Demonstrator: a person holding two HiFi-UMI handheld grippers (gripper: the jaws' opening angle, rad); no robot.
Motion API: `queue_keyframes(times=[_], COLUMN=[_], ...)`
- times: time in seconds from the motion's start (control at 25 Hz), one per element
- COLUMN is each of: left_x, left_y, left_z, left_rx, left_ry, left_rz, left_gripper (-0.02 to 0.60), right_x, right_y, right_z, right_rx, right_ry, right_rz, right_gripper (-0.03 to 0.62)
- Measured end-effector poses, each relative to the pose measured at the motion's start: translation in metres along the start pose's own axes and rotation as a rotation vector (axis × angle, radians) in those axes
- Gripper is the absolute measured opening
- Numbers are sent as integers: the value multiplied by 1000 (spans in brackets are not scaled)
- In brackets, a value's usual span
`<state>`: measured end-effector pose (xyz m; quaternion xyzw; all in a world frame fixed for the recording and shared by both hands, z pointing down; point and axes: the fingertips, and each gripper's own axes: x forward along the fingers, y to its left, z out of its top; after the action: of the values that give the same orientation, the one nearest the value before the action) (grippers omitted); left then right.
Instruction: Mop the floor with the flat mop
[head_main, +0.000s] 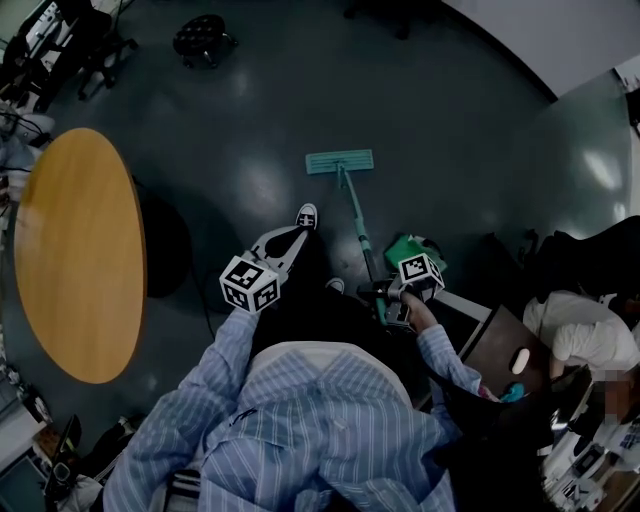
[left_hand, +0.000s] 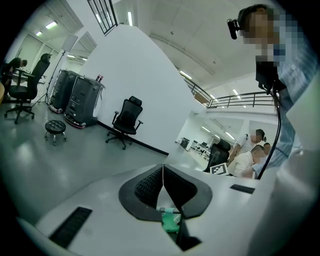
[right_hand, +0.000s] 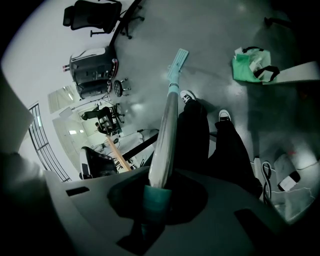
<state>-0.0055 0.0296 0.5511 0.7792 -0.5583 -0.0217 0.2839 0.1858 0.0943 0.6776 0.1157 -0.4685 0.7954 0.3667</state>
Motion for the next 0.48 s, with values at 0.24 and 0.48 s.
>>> queue_keyframes(times=[0.24, 0.48], left_x=[28, 43], left_y=[56, 98], left_z=[27, 58], left_rx=[-23, -47], left_ry=[16, 21], left_rz=[26, 41], left_gripper=[8, 8], right_x=[10, 22], right_y=[55, 113], right_z=[74, 136], right_rx=[-21, -33], right_ry=[3, 4], right_rz=[-13, -22], right_gripper=[52, 52])
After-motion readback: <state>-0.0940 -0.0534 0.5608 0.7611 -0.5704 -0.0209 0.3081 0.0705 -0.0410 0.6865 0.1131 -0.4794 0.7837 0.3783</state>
